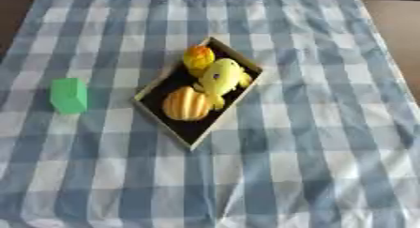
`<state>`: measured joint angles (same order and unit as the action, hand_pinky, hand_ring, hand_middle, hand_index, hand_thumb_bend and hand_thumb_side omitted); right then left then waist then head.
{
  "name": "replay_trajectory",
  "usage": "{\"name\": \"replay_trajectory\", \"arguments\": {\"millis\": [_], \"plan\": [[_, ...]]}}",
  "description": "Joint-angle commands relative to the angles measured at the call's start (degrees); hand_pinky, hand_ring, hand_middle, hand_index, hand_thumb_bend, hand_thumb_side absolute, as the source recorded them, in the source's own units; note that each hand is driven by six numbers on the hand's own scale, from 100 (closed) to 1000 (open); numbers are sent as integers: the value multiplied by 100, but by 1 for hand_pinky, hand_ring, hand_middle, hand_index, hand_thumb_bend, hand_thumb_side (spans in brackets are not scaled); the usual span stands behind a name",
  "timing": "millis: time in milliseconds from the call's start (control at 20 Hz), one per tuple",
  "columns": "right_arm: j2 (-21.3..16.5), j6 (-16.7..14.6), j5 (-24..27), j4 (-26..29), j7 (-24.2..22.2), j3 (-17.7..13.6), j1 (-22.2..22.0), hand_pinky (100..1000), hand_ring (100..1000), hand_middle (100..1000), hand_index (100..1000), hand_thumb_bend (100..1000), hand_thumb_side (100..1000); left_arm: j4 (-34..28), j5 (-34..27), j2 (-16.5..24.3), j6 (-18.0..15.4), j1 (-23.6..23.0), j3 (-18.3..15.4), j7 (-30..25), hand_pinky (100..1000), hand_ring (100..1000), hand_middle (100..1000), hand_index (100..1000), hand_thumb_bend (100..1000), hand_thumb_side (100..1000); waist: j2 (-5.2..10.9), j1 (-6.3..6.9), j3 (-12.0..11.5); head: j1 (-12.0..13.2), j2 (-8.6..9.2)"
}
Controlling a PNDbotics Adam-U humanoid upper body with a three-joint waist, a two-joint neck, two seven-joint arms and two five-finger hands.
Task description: Pick up objects on the table and place them in the box.
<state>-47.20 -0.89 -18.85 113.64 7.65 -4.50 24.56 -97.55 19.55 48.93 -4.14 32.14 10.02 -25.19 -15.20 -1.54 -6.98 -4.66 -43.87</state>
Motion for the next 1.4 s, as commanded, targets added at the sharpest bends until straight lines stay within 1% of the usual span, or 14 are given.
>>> {"name": "replay_trajectory", "arguments": {"millis": [50, 100, 200, 250, 300, 350, 400, 450, 500, 550, 650, 750, 1000, 1400], "plan": [[-147, 32, 39, 95, -14, -35, 74, 913, 965, 803, 868, 100, 369, 451, 226, 99, 62, 351, 218, -703, 899, 957, 817, 921, 563, 341, 41, 105, 11, 17, -25], [-127, 44, 38, 95, -33, -27, 81, 913, 965, 802, 867, 100, 373, 636, 263, 13, 91, 484, 312, -873, 903, 958, 813, 919, 575, 376, 41, 110, 13, 18, -25], [-97, 75, 37, 95, -61, -18, 81, 912, 964, 798, 866, 100, 382, 984, 341, -112, 133, 724, 492, -1149, 909, 954, 810, 917, 612, 378, 42, 115, 16, 25, -25], [-87, 93, 40, 95, -71, -13, 76, 912, 963, 793, 864, 100, 393, 1138, 436, -154, 121, 823, 584, -1264, 916, 950, 795, 920, 652, 354, 41, 118, 18, 31, -25], [-78, 111, 46, 95, -80, -8, 72, 911, 963, 793, 864, 100, 399, 1303, 564, -206, 87, 923, 680, -1378, 916, 948, 788, 919, 660, 338, 40, 122, 18, 40, -25], [-67, 127, 54, 95, -84, -4, 67, 911, 962, 790, 862, 100, 413, 1466, 678, -272, 48, 1008, 757, -1469, 914, 945, 773, 915, 668, 278, 41, 130, 18, 53, -25], [-55, 143, 62, 95, -86, -1, 66, 911, 962, 790, 862, 100, 415, 1625, 774, -347, 12, 1085, 817, -1538, 915, 945, 771, 915, 669, 269, 41, 137, 17, 63, -25], [-35, 160, 72, 95, -84, 1, 69, 910, 962, 786, 860, 100, 430, 1782, 852, -428, -29, 1151, 872, -1599, 914, 944, 769, 913, 671, 211, 40, 142, 19, 71, -25], [-16, 180, 84, 95, -83, 4, 75, 910, 962, 785, 860, 100, 435, 1923, 905, -506, -67, 1209, 918, -1656, 913, 945, 769, 913, 670, 191, 39, 145, 21, 75, -25], [0, 200, 94, 95, -83, 7, 80, 909, 961, 782, 858, 100, 444, 2038, 945, -577, -107, 1256, 953, -1702, 915, 946, 770, 914, 673, 148, 38, 146, 24, 77, -25], [35, 240, 113, 95, -85, 8, 89, 908, 960, 778, 857, 100, 456, 2198, 1022, -701, -182, 1327, 999, -1772, 913, 947, 769, 915, 666, 117, 36, 148, 31, 78, -25], [72, 281, 122, 95, -81, 4, 94, 906, 958, 773, 854, 100, 472, 2310, 1007, -825, -221, 1372, 1004, -1809, 909, 953, 769, 920, 633, 153, 32, 147, 38, 83, -25], [136, 379, 122, 95, -96, 9, 82, 905, 956, 767, 852, 100, 491, 2411, 864, -1067, -204, 1484, 949, -1890, 902, 950, 765, 917, 602, 197, 18, 143, 51, 86, -25], [226, 468, 166, 95, -109, -2, 84, 897, 954, 756, 849, 100, 534, 2863, 1254, -1469, -72, 1710, 952, -1776, 894, 943, 760, 911, 565, 219, -7, 160, 77, 133, -25]]}}
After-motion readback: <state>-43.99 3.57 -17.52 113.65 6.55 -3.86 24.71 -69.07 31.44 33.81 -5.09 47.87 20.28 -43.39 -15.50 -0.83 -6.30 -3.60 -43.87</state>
